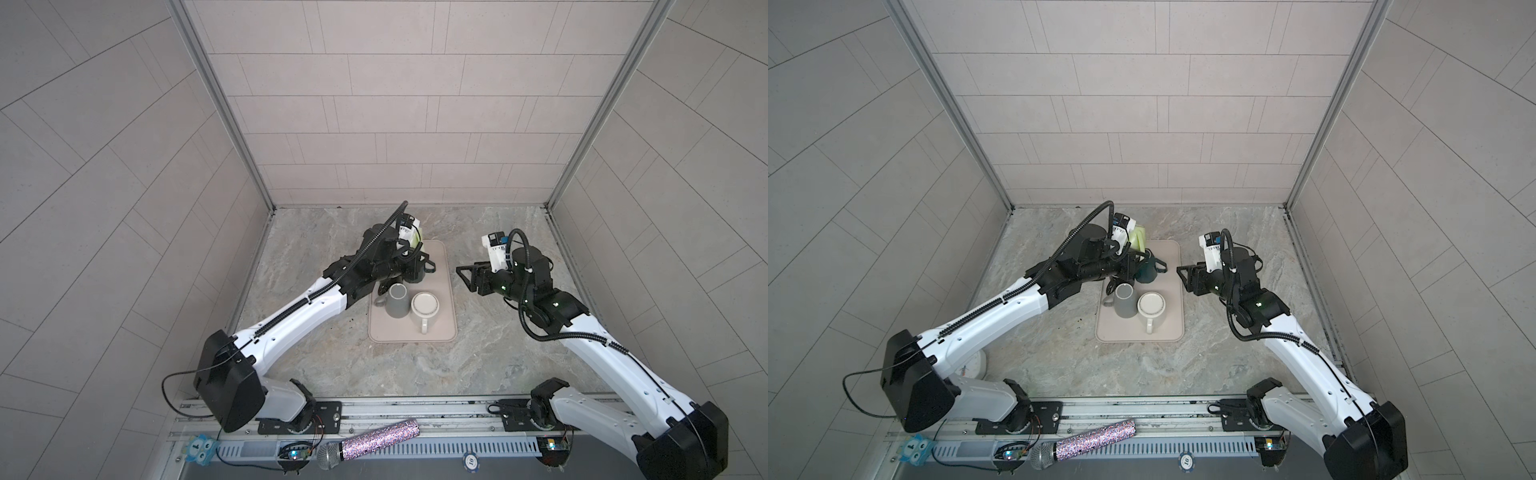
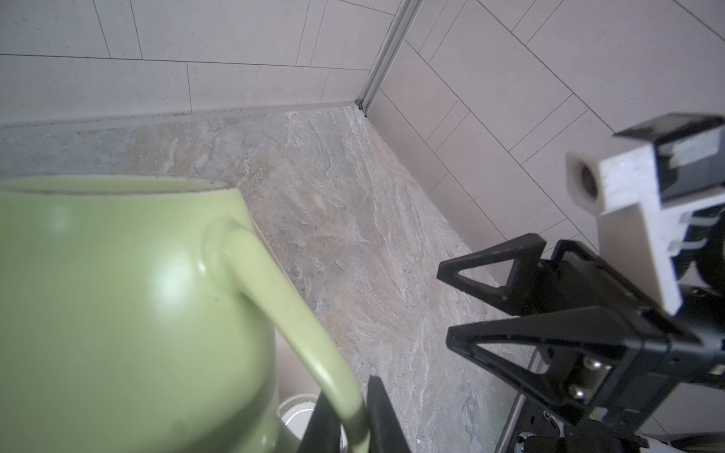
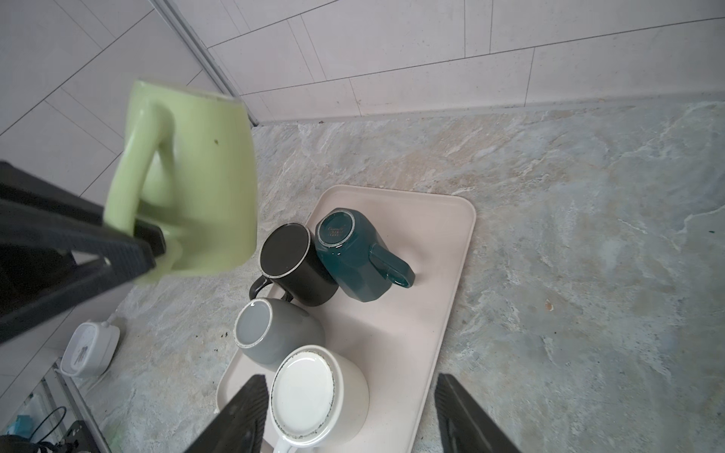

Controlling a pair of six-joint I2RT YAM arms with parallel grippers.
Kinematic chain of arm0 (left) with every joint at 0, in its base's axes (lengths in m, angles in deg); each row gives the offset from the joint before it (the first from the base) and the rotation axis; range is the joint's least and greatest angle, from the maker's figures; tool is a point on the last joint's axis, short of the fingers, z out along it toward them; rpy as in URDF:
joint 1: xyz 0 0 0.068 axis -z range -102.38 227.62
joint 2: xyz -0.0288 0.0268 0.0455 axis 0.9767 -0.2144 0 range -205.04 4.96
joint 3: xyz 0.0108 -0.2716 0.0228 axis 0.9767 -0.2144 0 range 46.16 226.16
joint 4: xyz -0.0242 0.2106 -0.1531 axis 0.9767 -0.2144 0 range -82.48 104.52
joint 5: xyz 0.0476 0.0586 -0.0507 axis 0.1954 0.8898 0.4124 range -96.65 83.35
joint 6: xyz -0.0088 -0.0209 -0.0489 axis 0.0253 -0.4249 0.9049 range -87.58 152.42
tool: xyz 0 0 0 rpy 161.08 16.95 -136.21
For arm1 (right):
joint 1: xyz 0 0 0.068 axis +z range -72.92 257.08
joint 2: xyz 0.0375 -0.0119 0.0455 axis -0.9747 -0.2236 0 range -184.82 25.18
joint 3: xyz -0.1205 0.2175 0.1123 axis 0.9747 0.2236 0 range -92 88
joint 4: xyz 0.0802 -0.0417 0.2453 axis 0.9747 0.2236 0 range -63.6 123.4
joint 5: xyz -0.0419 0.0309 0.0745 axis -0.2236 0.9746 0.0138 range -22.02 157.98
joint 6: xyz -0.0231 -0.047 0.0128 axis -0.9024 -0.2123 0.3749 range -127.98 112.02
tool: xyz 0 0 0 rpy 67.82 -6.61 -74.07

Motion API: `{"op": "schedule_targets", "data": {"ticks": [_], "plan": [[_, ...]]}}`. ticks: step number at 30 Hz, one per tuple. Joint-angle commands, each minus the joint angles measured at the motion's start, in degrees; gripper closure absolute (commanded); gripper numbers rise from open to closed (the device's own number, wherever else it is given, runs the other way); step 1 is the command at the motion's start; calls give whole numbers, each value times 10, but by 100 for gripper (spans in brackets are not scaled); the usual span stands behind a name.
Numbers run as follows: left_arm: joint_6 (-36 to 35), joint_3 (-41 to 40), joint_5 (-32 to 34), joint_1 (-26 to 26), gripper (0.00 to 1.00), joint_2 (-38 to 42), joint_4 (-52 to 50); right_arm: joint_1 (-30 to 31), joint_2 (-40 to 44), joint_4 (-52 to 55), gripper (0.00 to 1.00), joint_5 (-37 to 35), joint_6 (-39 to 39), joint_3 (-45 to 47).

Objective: Turn the mug right side up
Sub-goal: Pass the mug.

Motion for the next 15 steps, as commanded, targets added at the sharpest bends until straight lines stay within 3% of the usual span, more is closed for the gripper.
{"op": "schedule_targets", "data": {"ticks": [1,7,15], "plan": [[-32,67,-43,-8,100,-8,-38,11,10,-47,31,14,-65,10],[-77,64,-53,-11,100,-2,-69,19,5,-123,30,-15,-132,36],[-130,-20,-72,-10,100,28,-46,30,-37,-188,32,21,-221,36]]}}
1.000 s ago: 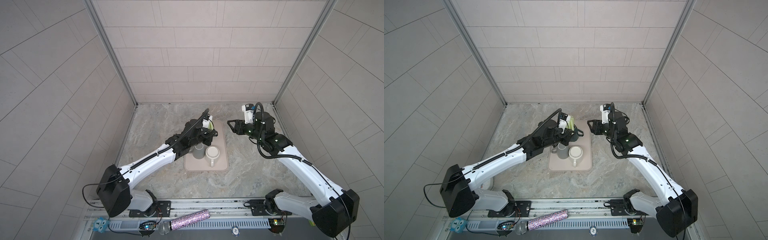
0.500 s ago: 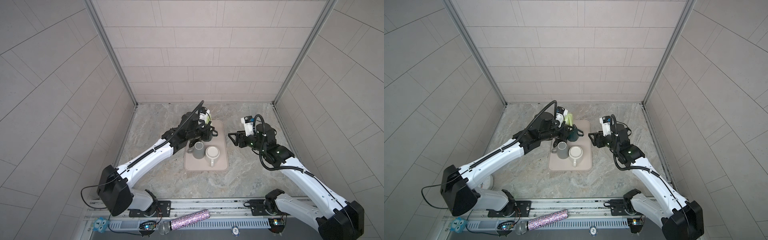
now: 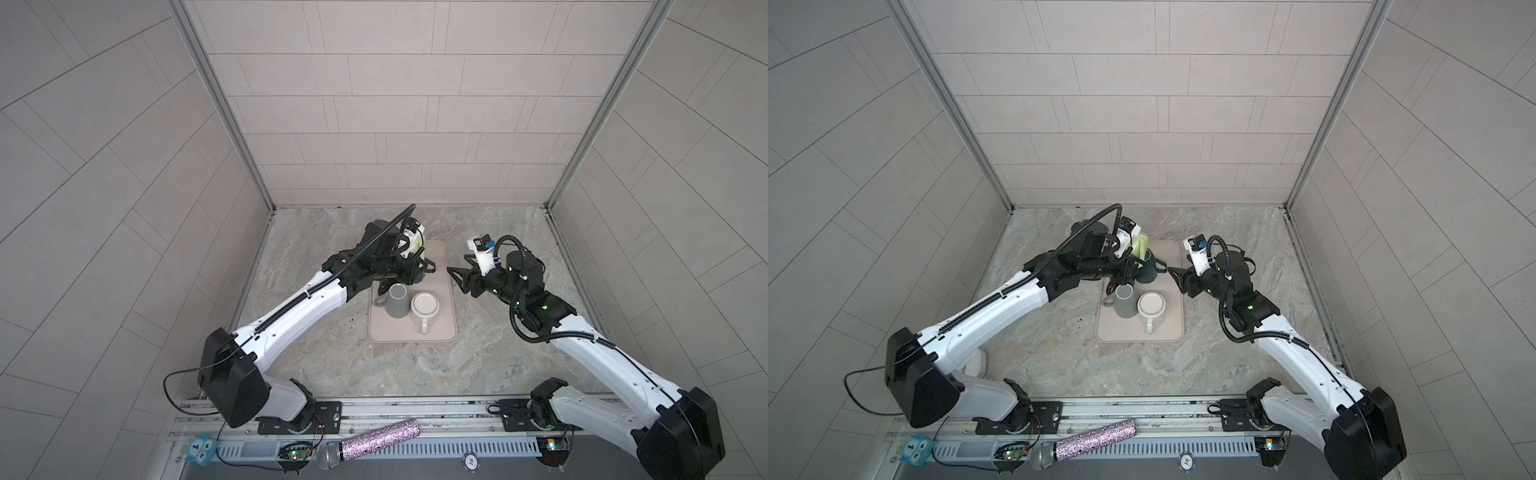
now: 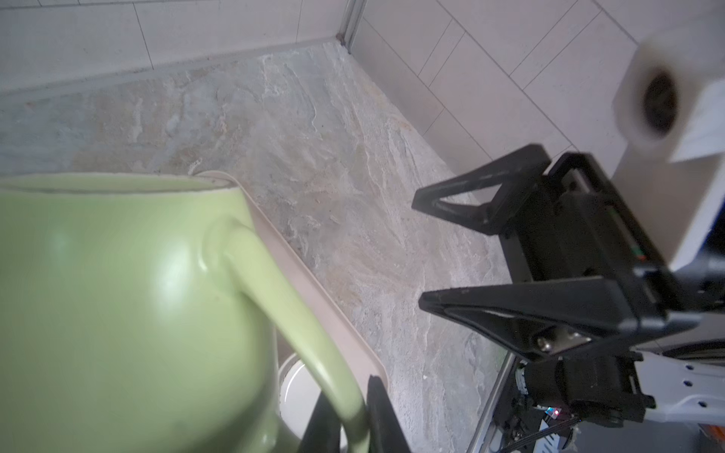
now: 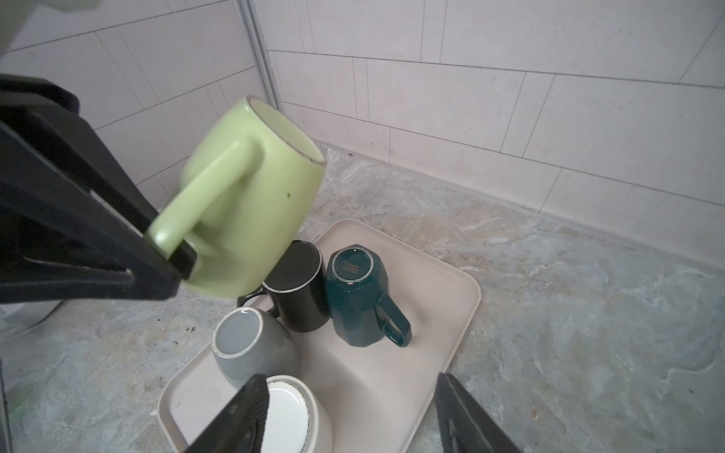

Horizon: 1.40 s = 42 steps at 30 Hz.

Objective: Turn the mug right side up
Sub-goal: Pass the mug.

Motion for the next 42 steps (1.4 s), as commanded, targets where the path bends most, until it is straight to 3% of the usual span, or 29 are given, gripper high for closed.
{"op": "schedule_targets", "data": {"ticks": [1,6,18,22,26,30,34,38,42], "plan": [[-49,-31,-25,-3,100,37,56,3,-5,-48,33,26,-68,7],[-68,-64,-48,-1,100,40,80,5,13,-114,35,40,-94,56],[-57,-52,-50,0,100,12,83,36,-1,-52,38,43,-23,34],[-44,-78,-71,0,100,24,131,38,9,-49,38,-2,-8,43],[-59,-113,-63,2,100,32,166,36,-4,35,39,-26,67,-18],[-64,-143,-51,5,100,32,222,36,-10,67,52,22,158,-62],[-79,-166,-29,10,100,38,256,34,-25,123,58,40,236,-112],[-106,-188,15,21,100,55,275,31,-78,252,67,89,254,-193],[-120,-209,39,27,100,65,310,34,-118,336,69,112,237,-241]]}}
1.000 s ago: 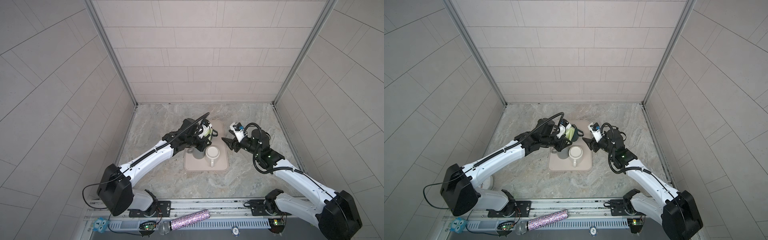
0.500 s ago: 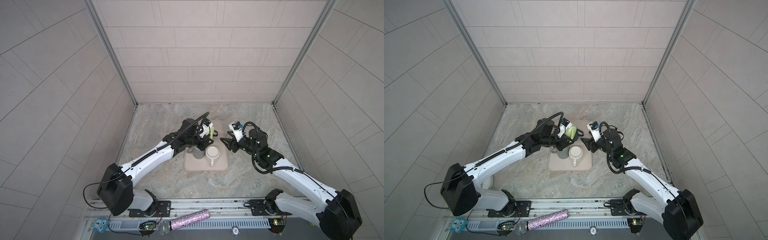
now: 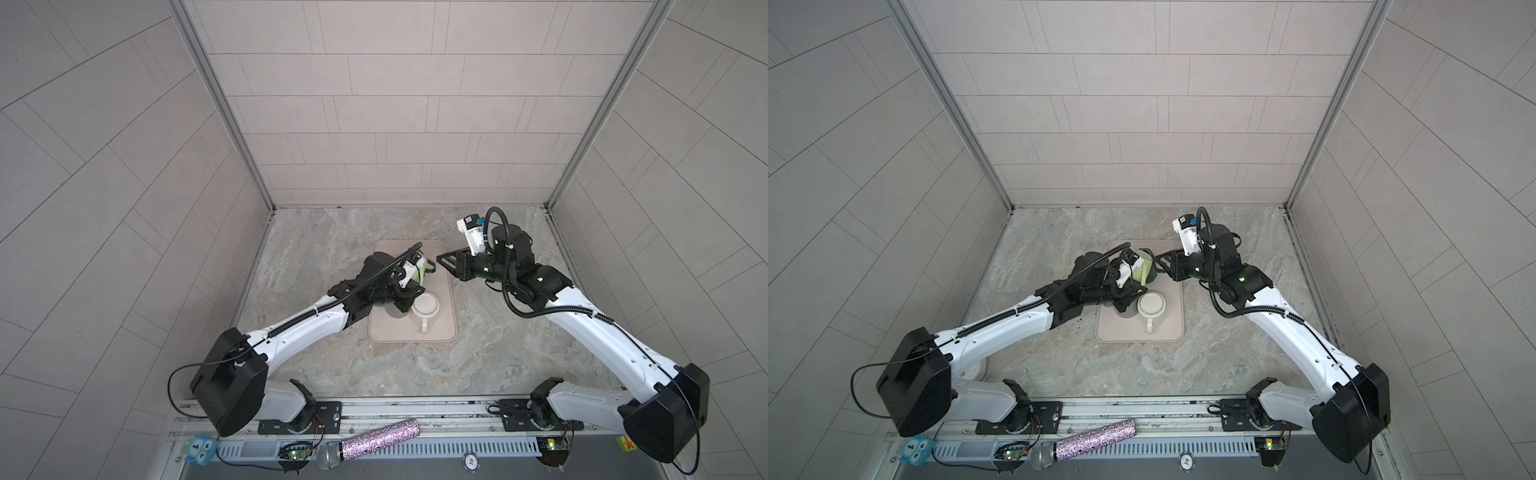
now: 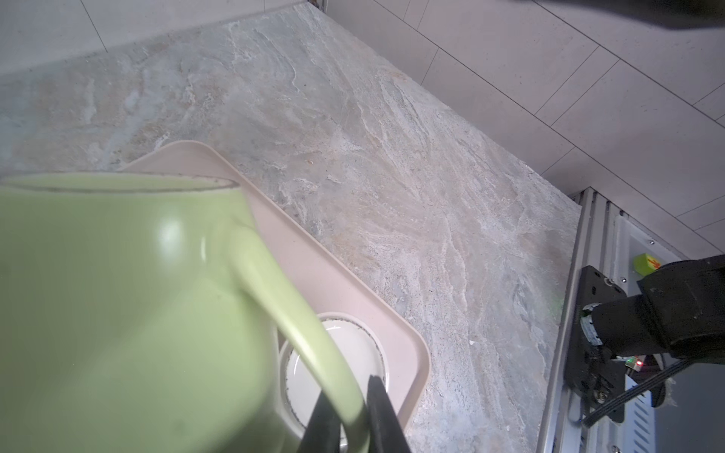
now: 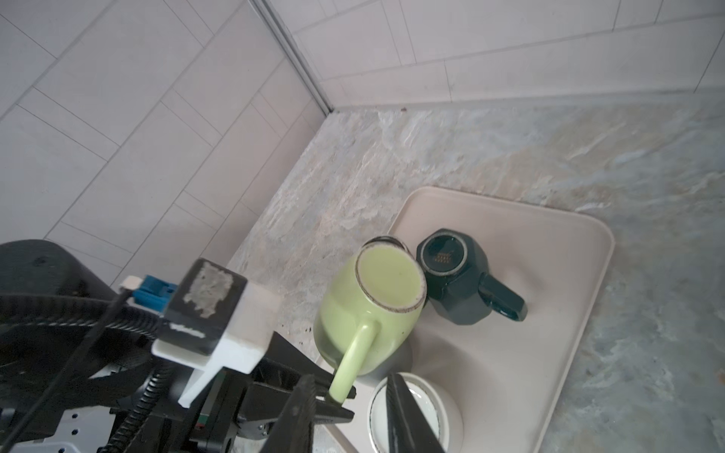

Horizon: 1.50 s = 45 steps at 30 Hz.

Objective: Turn the mug right side up
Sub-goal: Pass the mug.

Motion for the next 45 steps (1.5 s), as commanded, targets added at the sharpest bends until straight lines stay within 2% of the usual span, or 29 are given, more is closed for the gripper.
{"op": "schedule_targets", "data": {"ticks": [1,4,15,28,45], "plan": [[-39,-7,33,6,100,34,107,2,-21,119,68,34,7,-28],[-50,-18,41,7,100,33,130,2,-36,142,69,30,4,-37],[-73,-6,30,20,100,8,138,4,-51,87,69,71,43,-17],[-113,18,57,58,100,-16,125,9,-76,101,68,18,38,-19],[-195,25,123,104,100,-21,106,9,-102,89,68,17,59,-7]]}}
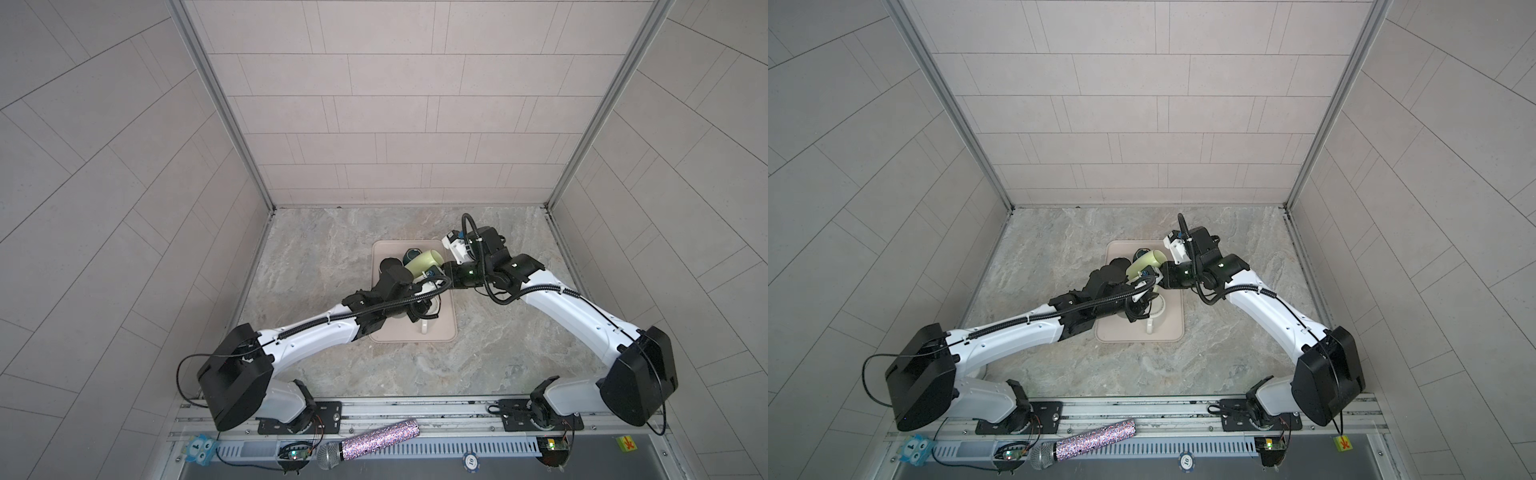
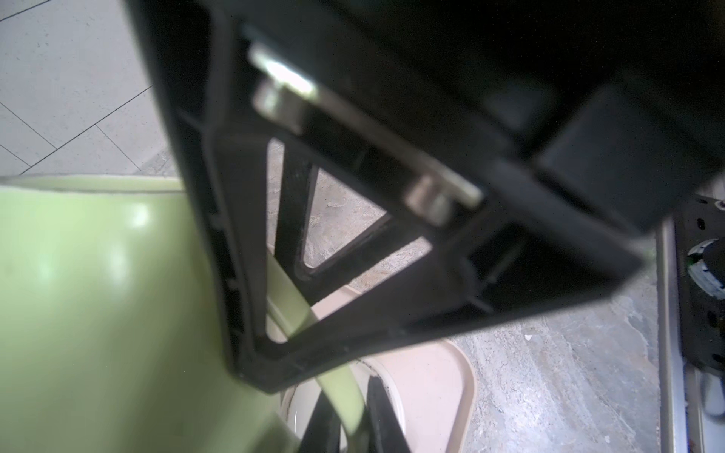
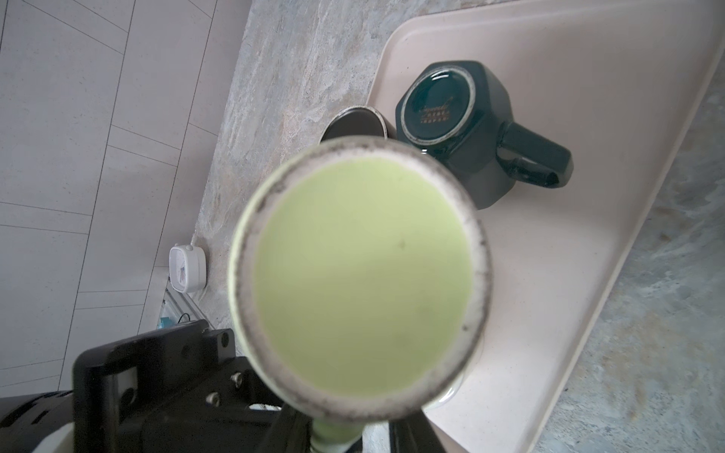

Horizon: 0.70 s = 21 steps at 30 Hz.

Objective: Turn the mug right side up
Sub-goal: Pass the mug.

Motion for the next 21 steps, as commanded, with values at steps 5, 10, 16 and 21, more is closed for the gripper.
{"op": "schedule_targets", "data": {"ticks": [5,10,16,21], "plan": [[-54,29,27,16,100,-1,53,2,-13,-27,74,-15,34,20],[-61,37,47,24,100,-12,51,6,-12,-60,88,-11,59,37],[-70,31,72,28,100,-18,59,6,-7,-75,100,-16,71,50],[-73,19,101,30,100,-22,70,5,4,-98,100,-20,86,65]]}}
